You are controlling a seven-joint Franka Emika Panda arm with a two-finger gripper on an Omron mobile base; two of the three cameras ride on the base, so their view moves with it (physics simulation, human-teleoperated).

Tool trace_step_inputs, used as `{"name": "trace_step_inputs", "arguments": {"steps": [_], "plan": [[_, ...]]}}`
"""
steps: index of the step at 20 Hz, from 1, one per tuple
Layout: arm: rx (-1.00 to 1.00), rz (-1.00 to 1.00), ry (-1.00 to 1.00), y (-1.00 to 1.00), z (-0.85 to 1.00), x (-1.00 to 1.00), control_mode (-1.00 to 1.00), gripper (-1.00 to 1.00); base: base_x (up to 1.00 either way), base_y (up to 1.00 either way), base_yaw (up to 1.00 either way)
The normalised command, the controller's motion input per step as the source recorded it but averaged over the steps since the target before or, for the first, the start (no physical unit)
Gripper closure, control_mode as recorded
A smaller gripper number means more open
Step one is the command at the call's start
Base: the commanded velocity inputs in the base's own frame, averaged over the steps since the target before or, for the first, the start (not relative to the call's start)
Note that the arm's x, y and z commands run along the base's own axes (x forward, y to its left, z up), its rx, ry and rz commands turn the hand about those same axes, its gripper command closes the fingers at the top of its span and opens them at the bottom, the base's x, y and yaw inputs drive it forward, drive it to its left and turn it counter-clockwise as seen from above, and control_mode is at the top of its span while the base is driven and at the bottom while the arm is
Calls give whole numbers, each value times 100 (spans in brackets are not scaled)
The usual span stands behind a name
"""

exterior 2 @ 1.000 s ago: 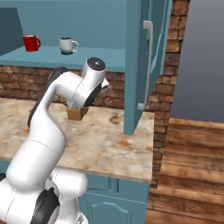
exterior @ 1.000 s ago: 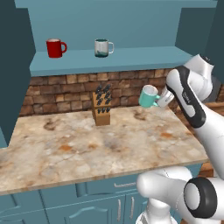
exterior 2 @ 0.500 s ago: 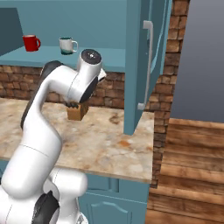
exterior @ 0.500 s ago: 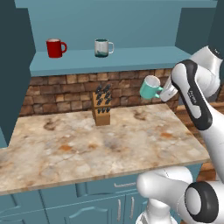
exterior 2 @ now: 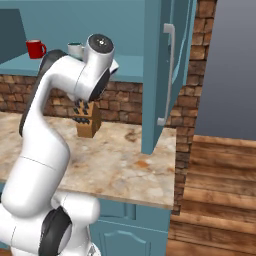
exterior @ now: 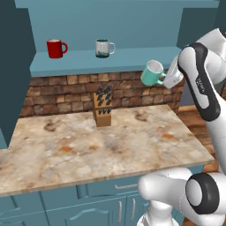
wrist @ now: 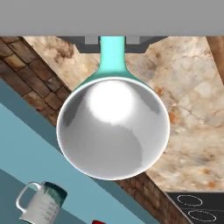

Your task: Pick the mug on the counter and place it in the cabinet with the handle facing the right, like the mugs already inside.

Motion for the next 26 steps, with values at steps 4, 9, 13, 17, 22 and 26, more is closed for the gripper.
{"name": "trace_step_inputs", "arguments": {"steps": [4,9,13,17,22,26], "plan": [[0,5,-7,17,18,26,-100,100,0,0,0],[5,1,-8,1,2,29,-100,100,0,0,0],[0,2,-8,1,24,25,-100,100,0,0,0],[0,2,0,3,33,29,-100,100,0,0,0],[0,3,1,0,21,32,-100,100,0,0,0],[0,4,1,0,0,41,-100,100,0,0,0]]}}
